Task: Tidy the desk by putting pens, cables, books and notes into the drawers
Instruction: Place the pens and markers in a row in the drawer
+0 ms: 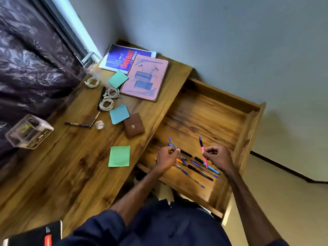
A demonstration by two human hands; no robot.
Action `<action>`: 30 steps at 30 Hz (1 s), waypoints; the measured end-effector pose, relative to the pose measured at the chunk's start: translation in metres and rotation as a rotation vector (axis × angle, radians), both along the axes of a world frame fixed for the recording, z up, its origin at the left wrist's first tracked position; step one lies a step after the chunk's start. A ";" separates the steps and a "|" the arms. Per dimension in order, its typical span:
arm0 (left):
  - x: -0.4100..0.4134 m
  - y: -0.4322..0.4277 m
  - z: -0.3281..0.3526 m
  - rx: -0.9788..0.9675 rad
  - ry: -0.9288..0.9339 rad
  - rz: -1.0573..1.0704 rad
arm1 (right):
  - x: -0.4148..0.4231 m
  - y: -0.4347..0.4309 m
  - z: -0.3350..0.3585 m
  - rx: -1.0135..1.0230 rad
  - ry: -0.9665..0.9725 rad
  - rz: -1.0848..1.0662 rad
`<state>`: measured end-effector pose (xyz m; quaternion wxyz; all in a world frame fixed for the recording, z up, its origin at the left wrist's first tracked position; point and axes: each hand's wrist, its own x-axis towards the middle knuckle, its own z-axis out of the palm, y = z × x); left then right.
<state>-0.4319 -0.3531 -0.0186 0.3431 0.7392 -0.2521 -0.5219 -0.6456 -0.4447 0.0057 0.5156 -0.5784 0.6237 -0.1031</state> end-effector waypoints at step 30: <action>0.041 -0.009 -0.037 0.311 -0.026 0.134 | 0.126 -0.052 -0.117 -0.189 0.556 0.553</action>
